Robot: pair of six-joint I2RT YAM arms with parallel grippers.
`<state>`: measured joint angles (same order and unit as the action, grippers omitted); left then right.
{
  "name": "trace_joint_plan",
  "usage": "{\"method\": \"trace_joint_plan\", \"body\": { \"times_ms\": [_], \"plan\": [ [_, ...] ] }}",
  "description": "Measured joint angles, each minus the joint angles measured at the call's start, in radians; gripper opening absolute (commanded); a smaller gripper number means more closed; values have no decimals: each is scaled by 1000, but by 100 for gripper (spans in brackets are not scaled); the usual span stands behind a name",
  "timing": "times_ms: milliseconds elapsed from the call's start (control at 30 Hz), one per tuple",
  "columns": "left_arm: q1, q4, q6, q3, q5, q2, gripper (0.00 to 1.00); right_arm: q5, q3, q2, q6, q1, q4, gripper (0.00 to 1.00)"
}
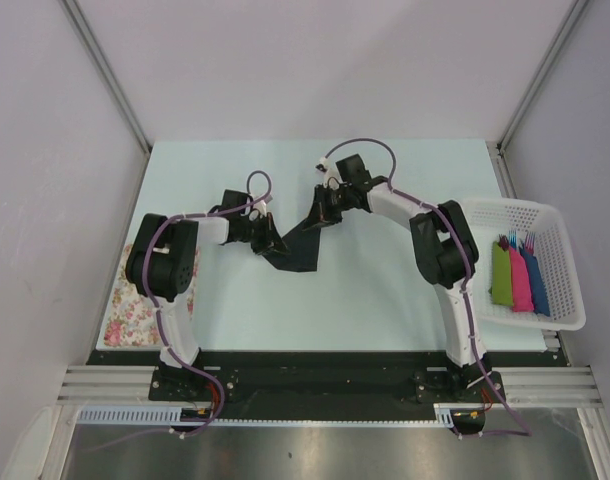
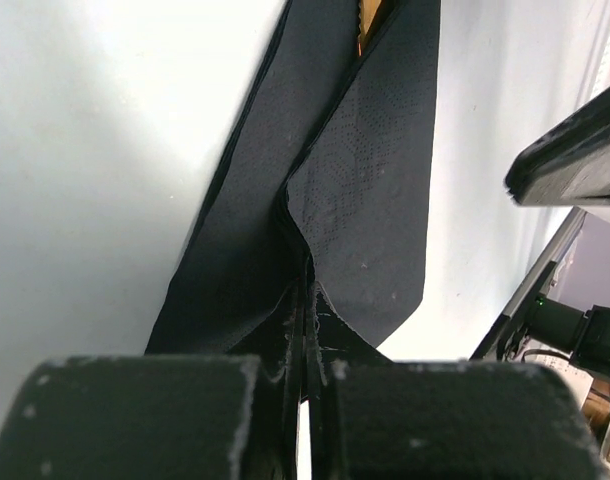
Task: Place the utensils on the paper napkin and roll it up
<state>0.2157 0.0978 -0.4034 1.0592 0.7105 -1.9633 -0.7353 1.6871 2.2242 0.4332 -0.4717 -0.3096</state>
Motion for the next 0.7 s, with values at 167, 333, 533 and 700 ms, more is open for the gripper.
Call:
{"method": "trace_joint_plan", "body": {
  "times_ms": [167,333,533,700],
  "plan": [
    [0,-6,-9,-5,-5,4,0,58,57,23,-55,-30,-60,1],
    [1,-19,-18,-20,-20,15,0,93,63,41,-82,-40,-92,1],
    [2,-28,-29,-27,-25,20,0,123,78,74,-90,-48,-102,1],
    [2,-33,-34,-39,-40,32,0,128,79,75,-90,-50,-105,1]
  ]
}}
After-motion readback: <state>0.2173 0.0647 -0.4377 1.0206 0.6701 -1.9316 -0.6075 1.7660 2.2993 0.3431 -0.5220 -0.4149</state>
